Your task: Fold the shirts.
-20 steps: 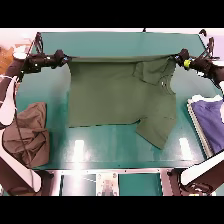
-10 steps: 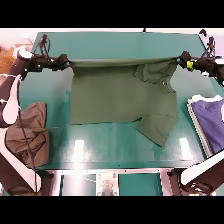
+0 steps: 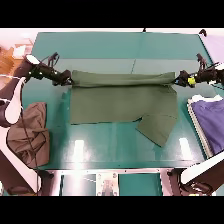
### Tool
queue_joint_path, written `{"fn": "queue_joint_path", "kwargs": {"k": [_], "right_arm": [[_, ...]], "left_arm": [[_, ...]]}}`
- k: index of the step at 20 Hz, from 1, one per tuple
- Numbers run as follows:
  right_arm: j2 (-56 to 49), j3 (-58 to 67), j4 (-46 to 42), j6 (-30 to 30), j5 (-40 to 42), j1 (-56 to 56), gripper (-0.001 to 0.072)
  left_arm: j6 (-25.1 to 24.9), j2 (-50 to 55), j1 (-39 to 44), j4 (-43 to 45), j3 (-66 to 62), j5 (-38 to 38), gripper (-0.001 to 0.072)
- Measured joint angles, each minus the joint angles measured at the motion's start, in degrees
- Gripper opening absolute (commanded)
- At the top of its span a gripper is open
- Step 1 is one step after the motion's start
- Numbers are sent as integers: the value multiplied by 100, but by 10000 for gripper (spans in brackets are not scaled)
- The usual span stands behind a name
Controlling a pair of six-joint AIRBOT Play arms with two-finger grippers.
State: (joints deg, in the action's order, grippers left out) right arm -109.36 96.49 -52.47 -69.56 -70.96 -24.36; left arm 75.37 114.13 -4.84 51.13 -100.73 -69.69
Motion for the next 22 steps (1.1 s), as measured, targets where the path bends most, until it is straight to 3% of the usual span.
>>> {"fn": "queue_joint_path", "kwargs": {"k": [7, 8, 9, 10, 17, 20, 22], "right_arm": [[0, -468, -238, -144, 76, 35, 20], [0, -485, -245, -190, 79, 37, 73], [0, -487, -247, -229, 76, 37, 228], [0, -463, -264, -256, 20, 37, 240], [599, -192, -376, -595, -861, -173, 269], [1515, -1054, -531, -645, -855, -494, 269], [2304, -2065, -610, -649, -647, -841, 269]], "left_arm": [[63, 44, 297, 59, 367, 396, 23], [76, 44, 308, 44, 378, 389, 25], [85, 44, 317, 42, 378, 358, 270], [107, 46, 328, 24, 345, 243, 468], [820, -267, -179, 533, -581, -1255, 472], [970, -881, -557, 774, -234, -1751, 472], [966, -1530, -721, 914, 669, -1755, 472]]}}
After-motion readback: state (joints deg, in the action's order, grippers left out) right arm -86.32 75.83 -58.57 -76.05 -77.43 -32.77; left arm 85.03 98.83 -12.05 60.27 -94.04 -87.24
